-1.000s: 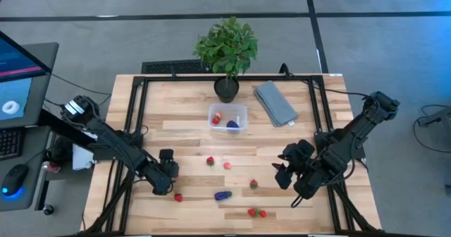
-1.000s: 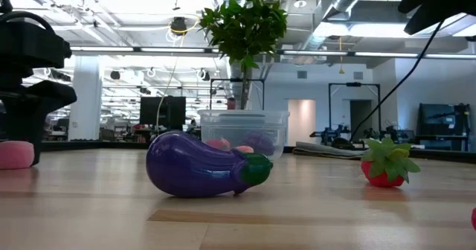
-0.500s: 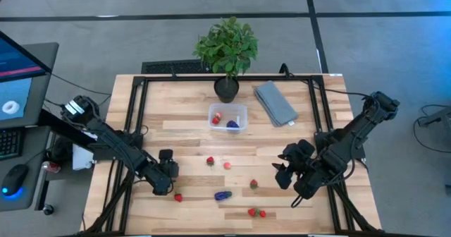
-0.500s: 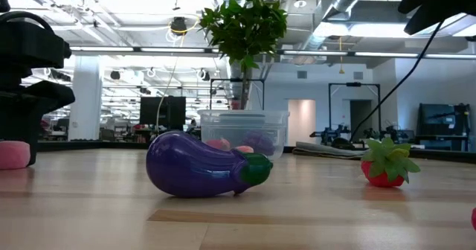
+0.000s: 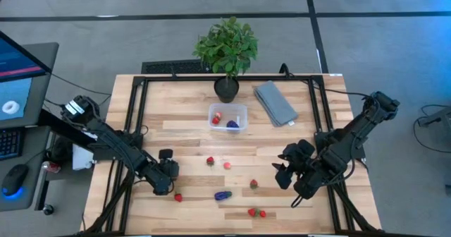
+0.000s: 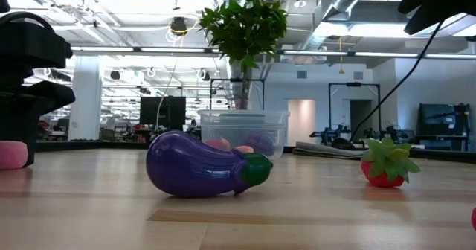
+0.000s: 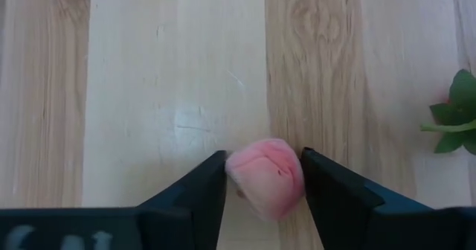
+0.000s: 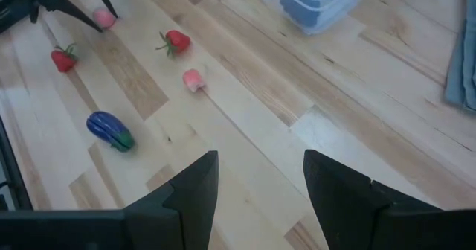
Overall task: Pick and placing Produce into tupperware
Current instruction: Put the left pink peach into the transparent bin
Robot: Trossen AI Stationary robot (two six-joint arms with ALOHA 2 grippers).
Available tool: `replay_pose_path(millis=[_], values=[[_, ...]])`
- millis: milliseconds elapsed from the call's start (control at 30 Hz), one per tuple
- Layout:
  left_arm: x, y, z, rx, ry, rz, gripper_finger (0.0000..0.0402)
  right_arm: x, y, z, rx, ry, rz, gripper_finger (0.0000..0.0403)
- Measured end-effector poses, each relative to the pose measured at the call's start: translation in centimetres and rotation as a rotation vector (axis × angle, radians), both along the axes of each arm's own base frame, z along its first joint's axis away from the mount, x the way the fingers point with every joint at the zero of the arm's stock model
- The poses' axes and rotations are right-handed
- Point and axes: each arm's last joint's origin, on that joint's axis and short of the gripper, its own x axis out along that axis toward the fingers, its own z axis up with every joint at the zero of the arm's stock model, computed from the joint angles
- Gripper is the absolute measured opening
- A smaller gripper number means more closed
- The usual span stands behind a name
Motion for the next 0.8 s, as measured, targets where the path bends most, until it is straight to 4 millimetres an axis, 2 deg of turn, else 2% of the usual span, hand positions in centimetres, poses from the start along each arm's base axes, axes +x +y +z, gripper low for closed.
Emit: replay_pose_path(millis=[233,567,800], values=[[0.0,0.0,0.0,0.001,-0.001,0.003,0.0143,0.0,0.0,0.0,-0.001,0.001,0.0,0.0221],[0.3,0.1,0.3,0.041,-0.033,0.042,0.014,0.0,0.0,0.0,-0.005,0.006,0.0,0.0221],[0.9,0.8,1.3,0.031,-0.096,0.095,0.0139,-0.1,-0.1,0.0,-0.011,0.012,0.0,0.0221]])
